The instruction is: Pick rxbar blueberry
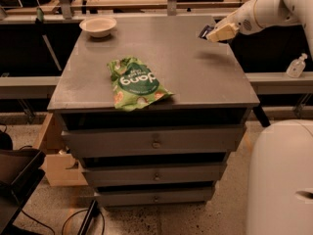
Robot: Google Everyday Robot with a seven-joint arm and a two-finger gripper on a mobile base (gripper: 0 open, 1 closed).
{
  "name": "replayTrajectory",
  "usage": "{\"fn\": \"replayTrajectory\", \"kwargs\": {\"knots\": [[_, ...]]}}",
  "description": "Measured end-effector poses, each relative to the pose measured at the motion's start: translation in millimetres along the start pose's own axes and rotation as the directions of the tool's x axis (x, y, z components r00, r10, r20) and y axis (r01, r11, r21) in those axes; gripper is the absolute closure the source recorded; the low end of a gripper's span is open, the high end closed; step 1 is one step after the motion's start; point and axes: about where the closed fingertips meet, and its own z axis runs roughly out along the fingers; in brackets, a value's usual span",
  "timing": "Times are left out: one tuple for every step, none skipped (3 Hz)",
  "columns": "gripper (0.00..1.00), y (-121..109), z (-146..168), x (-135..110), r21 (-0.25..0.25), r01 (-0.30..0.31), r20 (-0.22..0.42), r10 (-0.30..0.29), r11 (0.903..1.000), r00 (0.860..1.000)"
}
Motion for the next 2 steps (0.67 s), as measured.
{"fn": "replayTrajectory", "kwargs": {"knots": [[1.0,0.9,11.0,-7.2,-0.004,-0.005,0.016,0.005,1.0,1.0],[1.0,-8.3,32.9,-36.6,0.034,-0.045,0.061,0.043,0.9984,0.997]]}}
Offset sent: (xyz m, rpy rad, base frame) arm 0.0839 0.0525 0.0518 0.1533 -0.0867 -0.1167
